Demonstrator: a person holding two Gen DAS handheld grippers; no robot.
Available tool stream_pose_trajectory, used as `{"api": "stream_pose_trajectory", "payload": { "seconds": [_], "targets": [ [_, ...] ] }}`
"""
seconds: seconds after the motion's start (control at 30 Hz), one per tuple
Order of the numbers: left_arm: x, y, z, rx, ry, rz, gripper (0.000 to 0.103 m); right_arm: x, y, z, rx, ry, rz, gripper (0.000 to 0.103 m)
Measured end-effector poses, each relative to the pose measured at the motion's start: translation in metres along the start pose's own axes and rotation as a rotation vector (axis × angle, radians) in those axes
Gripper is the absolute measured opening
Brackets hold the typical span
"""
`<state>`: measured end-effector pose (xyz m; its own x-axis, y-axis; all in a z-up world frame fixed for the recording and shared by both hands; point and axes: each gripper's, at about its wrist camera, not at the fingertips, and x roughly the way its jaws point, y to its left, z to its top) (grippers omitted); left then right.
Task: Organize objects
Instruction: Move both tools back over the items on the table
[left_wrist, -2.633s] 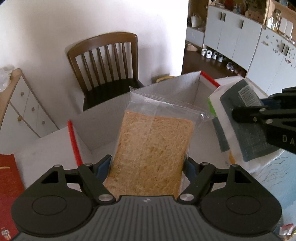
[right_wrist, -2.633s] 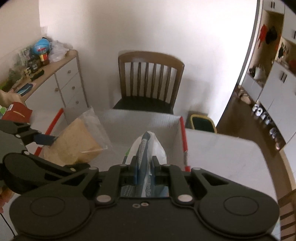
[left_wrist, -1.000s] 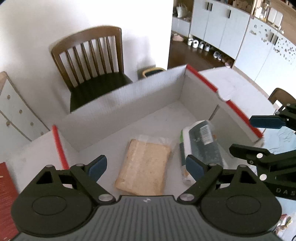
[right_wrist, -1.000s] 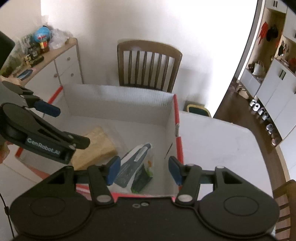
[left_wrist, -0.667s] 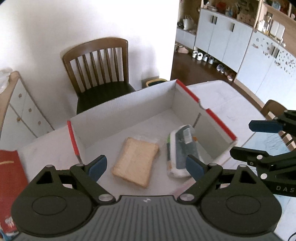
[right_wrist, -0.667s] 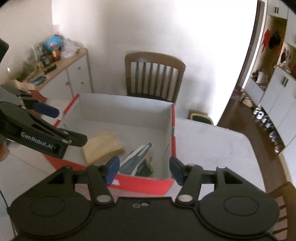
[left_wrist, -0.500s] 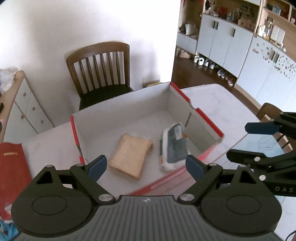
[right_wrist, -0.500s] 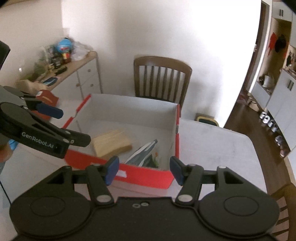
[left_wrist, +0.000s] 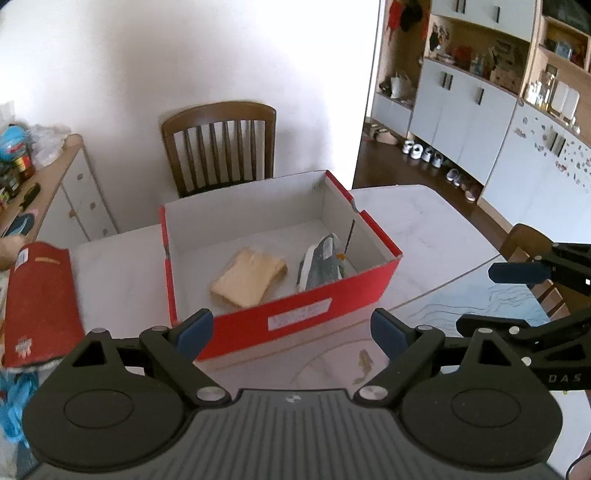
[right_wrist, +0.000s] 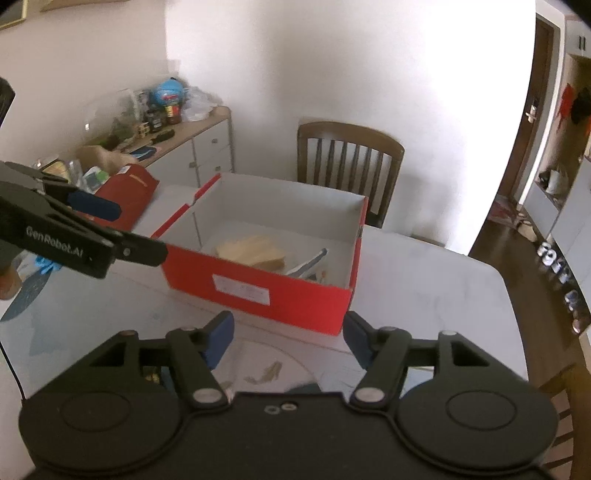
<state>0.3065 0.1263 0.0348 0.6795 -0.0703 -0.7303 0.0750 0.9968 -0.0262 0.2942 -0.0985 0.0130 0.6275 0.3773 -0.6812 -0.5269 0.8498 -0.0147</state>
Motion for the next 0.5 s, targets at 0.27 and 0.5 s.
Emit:
{"api": "stream_pose_trajectory", "payload": {
  "seconds": [0.27, 0.5],
  "targets": [
    [-0.028, -0.017, -0.041, -0.010, -0.028, 0.028, 0.092, -0.021, 0.005, -0.038, -0.019, 0.006, 0.028, 0.073],
    [-0.042, -0.028, -0.081, -0.024, -0.056, 0.037, 0.092, -0.034, 0.008, -0.067, -0.023, 0.012, 0.017, 0.084]
  ]
}}
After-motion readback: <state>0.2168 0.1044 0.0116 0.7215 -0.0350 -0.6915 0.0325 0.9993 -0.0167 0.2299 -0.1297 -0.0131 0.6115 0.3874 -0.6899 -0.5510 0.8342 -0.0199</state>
